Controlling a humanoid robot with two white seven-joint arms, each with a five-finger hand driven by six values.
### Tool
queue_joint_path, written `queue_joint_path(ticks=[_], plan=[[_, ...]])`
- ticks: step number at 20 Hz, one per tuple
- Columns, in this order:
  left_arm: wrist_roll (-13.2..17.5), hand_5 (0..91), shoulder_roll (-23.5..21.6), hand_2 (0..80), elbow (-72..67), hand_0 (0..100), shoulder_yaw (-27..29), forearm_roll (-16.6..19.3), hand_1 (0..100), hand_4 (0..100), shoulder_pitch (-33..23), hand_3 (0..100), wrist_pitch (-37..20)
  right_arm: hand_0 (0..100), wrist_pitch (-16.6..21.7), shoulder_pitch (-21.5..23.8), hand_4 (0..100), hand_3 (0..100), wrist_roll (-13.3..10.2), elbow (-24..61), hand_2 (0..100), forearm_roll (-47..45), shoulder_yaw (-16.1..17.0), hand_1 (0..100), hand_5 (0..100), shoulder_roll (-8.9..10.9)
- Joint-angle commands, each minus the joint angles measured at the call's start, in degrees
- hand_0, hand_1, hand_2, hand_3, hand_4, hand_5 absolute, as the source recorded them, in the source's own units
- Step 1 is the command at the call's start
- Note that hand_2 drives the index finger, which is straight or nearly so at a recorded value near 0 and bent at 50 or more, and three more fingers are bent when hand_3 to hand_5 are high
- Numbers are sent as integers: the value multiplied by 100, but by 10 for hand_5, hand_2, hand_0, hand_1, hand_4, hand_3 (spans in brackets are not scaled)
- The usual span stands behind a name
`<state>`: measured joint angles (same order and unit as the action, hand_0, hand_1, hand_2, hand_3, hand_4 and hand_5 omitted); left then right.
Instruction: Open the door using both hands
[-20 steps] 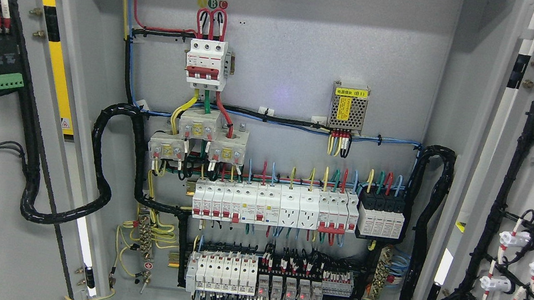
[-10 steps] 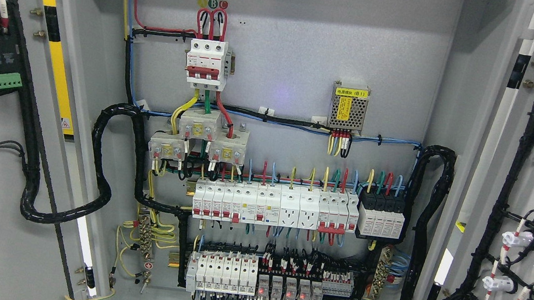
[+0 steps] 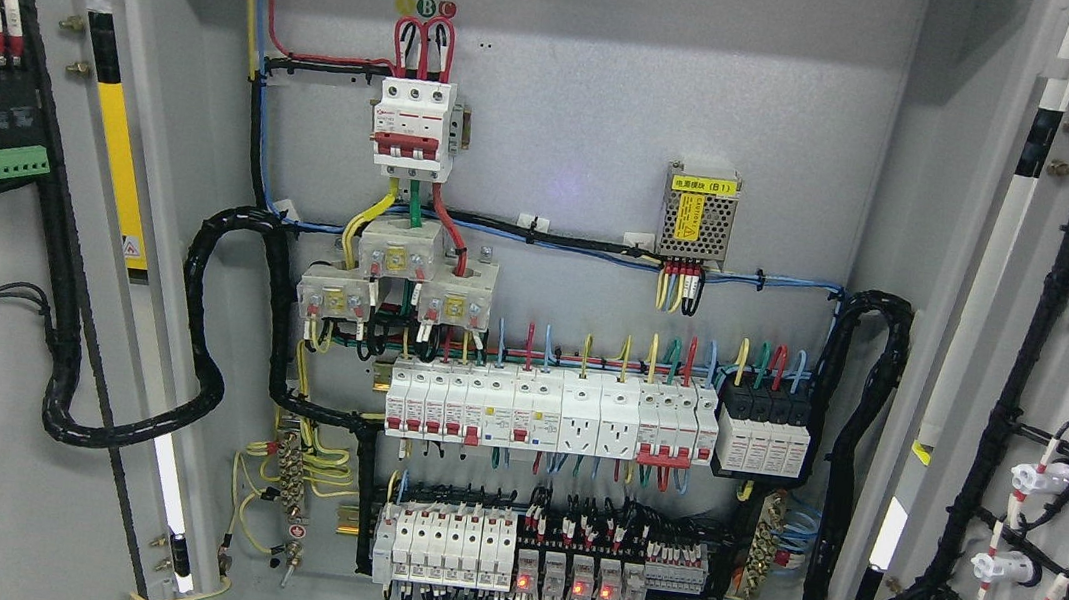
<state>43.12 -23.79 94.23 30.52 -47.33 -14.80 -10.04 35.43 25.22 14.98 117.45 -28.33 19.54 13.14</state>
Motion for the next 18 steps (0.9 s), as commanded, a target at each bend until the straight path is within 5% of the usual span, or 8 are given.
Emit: queue_joint_path(ticks=[1,5,13,18], plan=[[-23,0,550,0,842,120,-854,574,556,0,-41,0,-42,0,26,18,0,0,14,120,40,3,-90,500,0,30],[-32,0,1043,0,843,120,-863,910,556,0,-49,0,-34,0,123,9,0,0,14,165,40,38,-704,500,0,179],[-32,0,1175,0,825,120,-872,953,556,0,-76,0,-42,0,17,35,0,0,22,-966,40,695,-2708,500,0,320],[-32,0,1754,0,247,120,-1074,2437,556,0,-243,0,-34,0,35,-105,0,0,22,-2898,40,943,-3394,500,0,206]])
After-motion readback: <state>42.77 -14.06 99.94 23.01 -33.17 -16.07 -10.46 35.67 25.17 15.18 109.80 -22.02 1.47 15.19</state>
